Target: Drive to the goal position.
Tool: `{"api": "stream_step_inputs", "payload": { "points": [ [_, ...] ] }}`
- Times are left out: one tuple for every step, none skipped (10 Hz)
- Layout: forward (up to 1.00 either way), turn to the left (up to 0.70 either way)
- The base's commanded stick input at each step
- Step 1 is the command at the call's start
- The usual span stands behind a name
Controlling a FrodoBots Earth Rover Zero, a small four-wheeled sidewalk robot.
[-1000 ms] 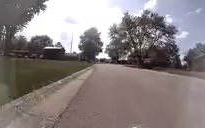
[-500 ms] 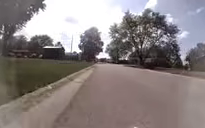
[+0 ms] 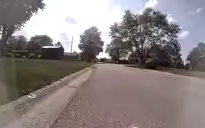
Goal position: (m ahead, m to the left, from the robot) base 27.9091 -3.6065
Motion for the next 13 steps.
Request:
{"api": "stream_step_inputs", "payload": {
  "points": [
    [1.0,0.0],
    [1.0,0.0],
    [1.0,0.0],
    [1.0,0.0],
    [1.0,0.0],
    [1.0,0.0],
    [1.0,0.0],
    [1.0,0.0],
    [1.0,0.0],
    [1.0,0.0],
    [1.0,0.0],
    [1.0,0.0],
    [1.0,0.0]
  ]
}}
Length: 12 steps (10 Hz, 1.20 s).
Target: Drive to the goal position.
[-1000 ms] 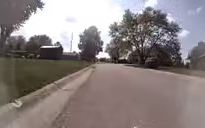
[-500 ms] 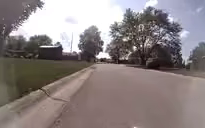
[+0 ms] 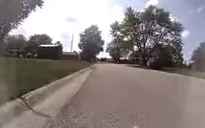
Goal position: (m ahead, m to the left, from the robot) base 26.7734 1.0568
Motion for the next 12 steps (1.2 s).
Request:
{"api": "stream_step_inputs", "payload": {
  "points": [
    [1.0,0.0],
    [1.0,0.0],
    [1.0,0.0],
    [1.0,0.0],
    [1.0,0.0],
    [1.0,0.0],
    [1.0,0.0],
    [1.0,0.0],
    [1.0,0.0],
    [1.0,0.0],
    [1.0,0.0],
    [1.0,0.0]
  ]
}}
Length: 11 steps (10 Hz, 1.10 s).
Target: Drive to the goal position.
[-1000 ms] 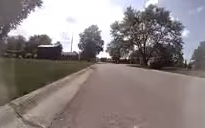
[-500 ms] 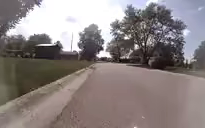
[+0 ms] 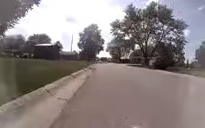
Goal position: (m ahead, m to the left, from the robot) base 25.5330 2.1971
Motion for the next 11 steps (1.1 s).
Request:
{"api": "stream_step_inputs", "payload": {
  "points": [
    [1.0,0.0],
    [1.0,0.0],
    [1.0,0.0],
    [1.0,0.0],
    [1.0,0.0],
    [1.0,0.0],
    [1.0,0.0],
    [1.0,0.0],
    [1.0,0.0],
    [1.0,0.0],
    [1.0,0.0]
  ]
}}
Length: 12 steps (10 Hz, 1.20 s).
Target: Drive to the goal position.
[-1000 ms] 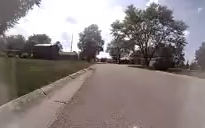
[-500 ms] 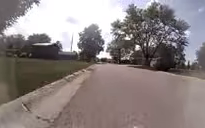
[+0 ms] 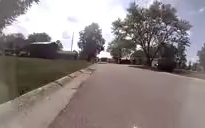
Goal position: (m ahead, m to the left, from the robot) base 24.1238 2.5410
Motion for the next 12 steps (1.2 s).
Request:
{"api": "stream_step_inputs", "payload": {
  "points": [
    [1.0,0.0],
    [1.0,0.0],
    [1.0,0.0],
    [1.0,0.0],
    [1.0,0.0],
    [1.0,0.0],
    [1.0,0.0],
    [1.0,0.0],
    [1.0,0.0],
    [1.0,0.0],
    [1.0,0.0],
    [1.0,0.0]
  ]
}}
